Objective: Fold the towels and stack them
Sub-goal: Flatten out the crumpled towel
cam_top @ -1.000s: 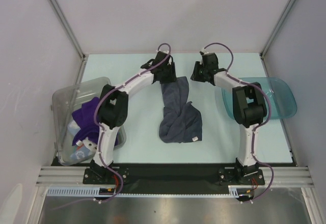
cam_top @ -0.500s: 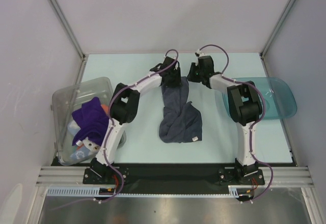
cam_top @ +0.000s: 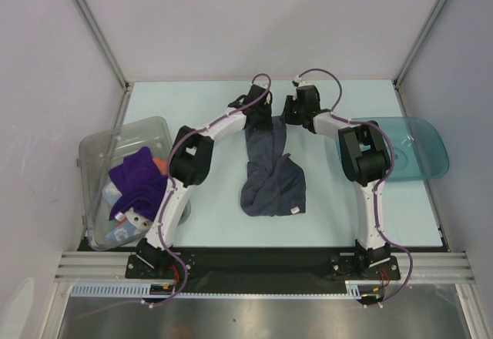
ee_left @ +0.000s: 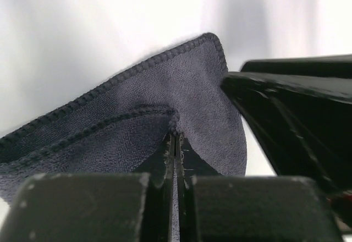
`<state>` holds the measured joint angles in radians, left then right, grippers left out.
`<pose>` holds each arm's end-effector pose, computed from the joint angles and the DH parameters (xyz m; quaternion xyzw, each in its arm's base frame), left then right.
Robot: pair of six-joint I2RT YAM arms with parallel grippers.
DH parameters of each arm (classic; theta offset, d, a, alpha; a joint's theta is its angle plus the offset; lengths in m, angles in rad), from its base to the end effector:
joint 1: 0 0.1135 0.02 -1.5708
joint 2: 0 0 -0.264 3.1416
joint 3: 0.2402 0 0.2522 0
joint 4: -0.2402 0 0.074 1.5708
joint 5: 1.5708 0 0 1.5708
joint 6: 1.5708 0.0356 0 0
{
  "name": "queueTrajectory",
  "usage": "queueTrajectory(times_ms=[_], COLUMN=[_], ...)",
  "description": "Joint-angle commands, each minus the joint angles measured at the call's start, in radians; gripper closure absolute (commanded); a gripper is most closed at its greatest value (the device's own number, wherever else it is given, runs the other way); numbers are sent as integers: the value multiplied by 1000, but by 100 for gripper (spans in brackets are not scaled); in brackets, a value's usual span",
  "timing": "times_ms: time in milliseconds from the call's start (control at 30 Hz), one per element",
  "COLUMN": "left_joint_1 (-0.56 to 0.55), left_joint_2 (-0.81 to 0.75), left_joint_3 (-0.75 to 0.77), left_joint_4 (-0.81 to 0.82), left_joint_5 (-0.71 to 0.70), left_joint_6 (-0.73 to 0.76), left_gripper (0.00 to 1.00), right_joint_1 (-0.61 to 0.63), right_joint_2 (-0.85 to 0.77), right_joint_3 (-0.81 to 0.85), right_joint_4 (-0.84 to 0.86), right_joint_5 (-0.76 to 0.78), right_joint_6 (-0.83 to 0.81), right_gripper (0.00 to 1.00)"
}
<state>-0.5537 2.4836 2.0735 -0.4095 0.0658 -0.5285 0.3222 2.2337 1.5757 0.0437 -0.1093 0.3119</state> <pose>0.4685 -0.2924 0.1523 0.0238 0.9296 -0.2151 0.2985 0.4753 0.1628 0.1562 -0.0297 0.8863 0.1893 0.4215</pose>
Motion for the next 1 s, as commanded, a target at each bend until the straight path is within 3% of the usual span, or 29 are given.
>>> queueTrajectory(times_ms=[0, 467, 700, 967], left_joint_1=[8, 8, 21, 70], left_joint_2=[-9, -152, -186, -255], left_joint_3=[48, -99, -158, -257], left_joint_4=[-20, 15, 9, 40], left_joint_5=[23, 35, 3, 26], left_joint_6=[31, 32, 22, -42], left_gripper=[100, 100, 100, 100], right_joint_1=[23, 63, 71, 80], right_joint_2=[35, 146, 185, 201], right_joint_3=[75, 264, 314, 314], right_joint_4=[-19, -243, -289, -332], right_joint_5=[42, 221, 212, 215], right_joint_6=[-34, -16, -36, -28], right_gripper=[67, 67, 63, 67])
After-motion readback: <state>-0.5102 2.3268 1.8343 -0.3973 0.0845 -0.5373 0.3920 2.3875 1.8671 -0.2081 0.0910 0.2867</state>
